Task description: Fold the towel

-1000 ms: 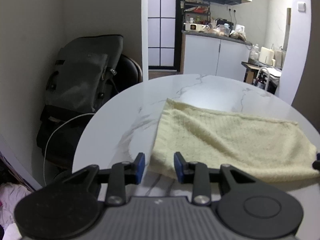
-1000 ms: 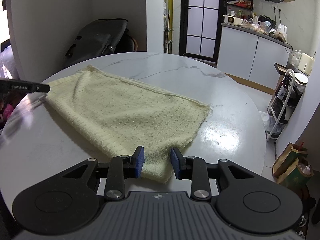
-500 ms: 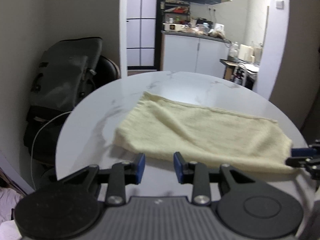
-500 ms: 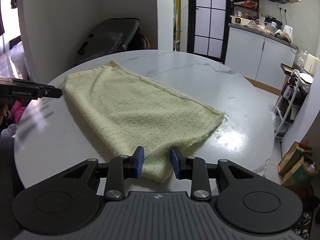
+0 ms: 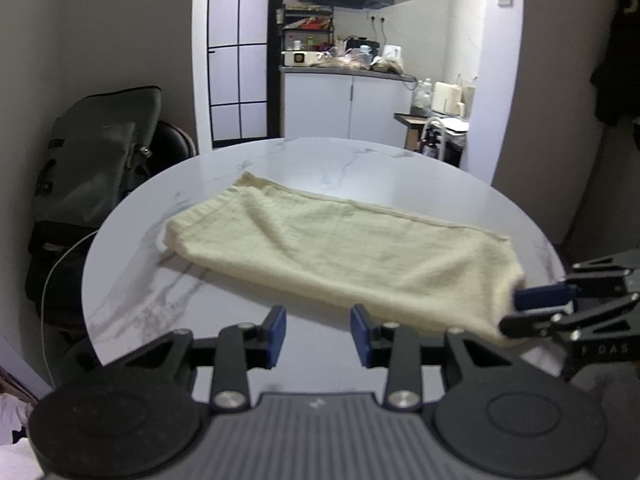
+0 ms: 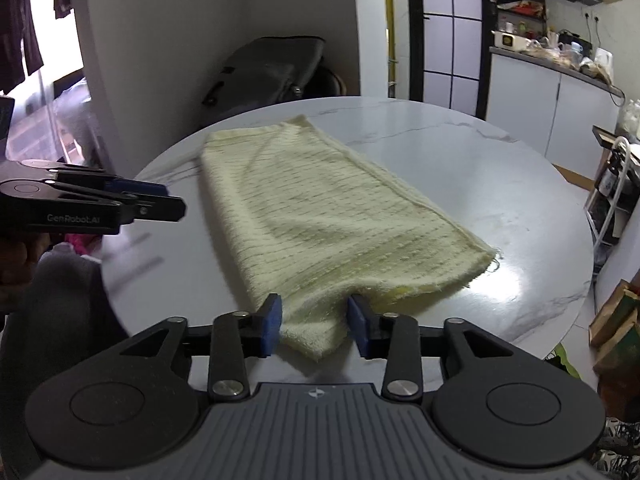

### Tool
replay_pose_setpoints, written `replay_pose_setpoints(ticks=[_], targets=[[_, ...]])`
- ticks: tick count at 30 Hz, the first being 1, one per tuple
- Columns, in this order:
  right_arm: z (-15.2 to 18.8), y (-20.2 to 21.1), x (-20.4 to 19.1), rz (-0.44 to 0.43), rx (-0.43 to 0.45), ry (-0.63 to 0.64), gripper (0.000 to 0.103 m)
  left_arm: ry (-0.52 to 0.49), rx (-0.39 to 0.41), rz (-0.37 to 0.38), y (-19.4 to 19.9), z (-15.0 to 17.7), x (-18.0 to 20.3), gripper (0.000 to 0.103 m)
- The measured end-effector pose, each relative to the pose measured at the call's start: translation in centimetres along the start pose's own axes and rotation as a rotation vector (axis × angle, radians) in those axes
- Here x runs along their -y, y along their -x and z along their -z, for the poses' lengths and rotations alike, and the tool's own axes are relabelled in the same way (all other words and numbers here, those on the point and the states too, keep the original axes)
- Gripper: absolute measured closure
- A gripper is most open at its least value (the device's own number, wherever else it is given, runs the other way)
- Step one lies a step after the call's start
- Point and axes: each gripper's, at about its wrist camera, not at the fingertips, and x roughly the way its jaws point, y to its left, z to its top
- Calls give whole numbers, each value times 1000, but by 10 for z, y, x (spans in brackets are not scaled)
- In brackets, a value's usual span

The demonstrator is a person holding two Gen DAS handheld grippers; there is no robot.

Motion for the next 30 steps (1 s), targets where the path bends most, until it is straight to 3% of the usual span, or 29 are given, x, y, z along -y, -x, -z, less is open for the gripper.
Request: replay_pose_setpoints(ticks=[7, 16, 30], targets=[[9, 15, -2, -12, 16, 5, 57, -9, 25, 58, 12, 16, 19, 64], [14, 36, 28, 43, 47, -32, 57, -71, 35, 157, 12, 24, 58, 64], [7, 26, 58, 12, 58, -32, 57, -61, 34, 179, 10, 24, 92, 64]])
